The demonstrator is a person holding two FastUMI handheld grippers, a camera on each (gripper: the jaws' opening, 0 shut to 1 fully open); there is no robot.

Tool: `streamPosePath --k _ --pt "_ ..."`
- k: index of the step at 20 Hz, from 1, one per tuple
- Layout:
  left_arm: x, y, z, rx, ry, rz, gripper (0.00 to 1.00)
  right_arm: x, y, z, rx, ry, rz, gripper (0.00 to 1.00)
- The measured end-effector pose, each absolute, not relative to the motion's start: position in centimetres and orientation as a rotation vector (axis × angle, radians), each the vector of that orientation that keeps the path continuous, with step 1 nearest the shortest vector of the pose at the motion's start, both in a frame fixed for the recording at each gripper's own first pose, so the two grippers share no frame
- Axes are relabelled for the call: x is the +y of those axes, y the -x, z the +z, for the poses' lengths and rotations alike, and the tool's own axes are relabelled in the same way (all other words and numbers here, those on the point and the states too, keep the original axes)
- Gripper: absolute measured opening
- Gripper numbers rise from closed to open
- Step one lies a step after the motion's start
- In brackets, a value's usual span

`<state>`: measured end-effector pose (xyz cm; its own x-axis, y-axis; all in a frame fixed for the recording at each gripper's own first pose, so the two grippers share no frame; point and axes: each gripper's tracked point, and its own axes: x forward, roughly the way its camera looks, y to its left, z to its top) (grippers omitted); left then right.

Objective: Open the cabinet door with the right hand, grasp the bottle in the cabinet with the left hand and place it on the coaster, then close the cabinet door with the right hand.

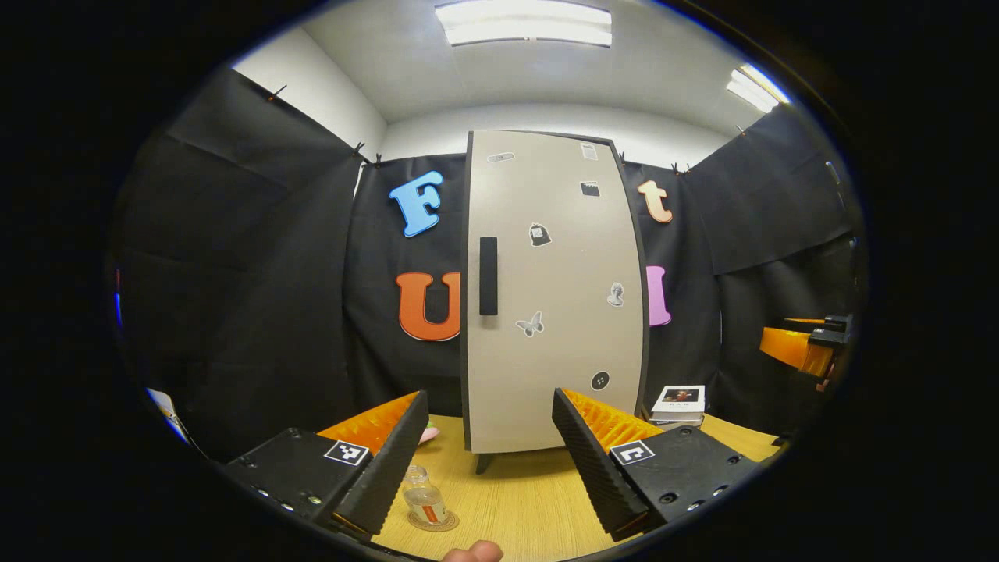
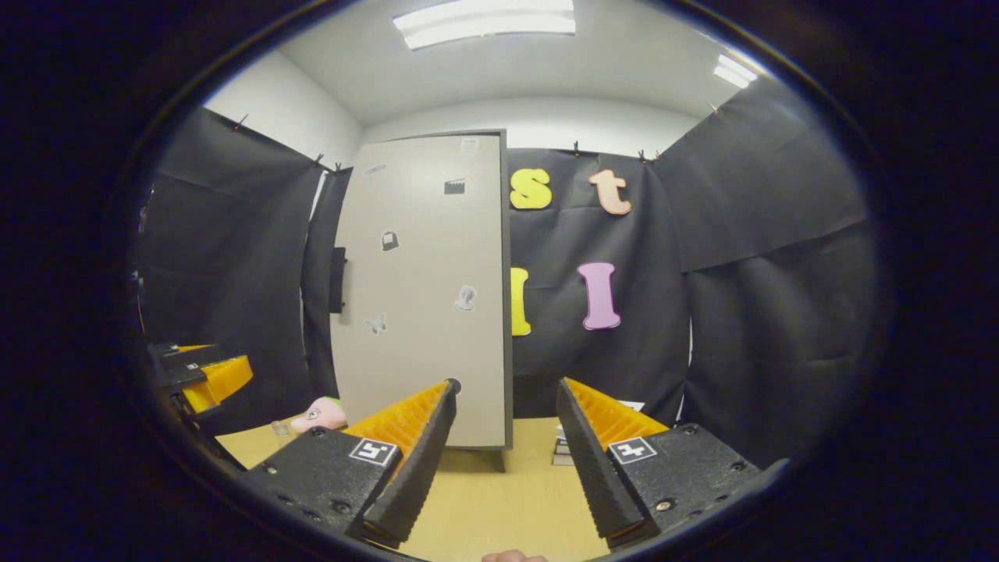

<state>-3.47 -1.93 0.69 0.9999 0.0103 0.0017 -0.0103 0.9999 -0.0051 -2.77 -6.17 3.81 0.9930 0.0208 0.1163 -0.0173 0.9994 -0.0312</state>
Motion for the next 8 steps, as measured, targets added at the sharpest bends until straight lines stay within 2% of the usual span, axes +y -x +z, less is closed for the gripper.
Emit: streamPosePath --k 8 --pt "-2.5 3.59 0.29 0.004 0.016 -0.005 0.96 -5.81 2.2 3.18 -0.102 0.011 0.033 0.84"
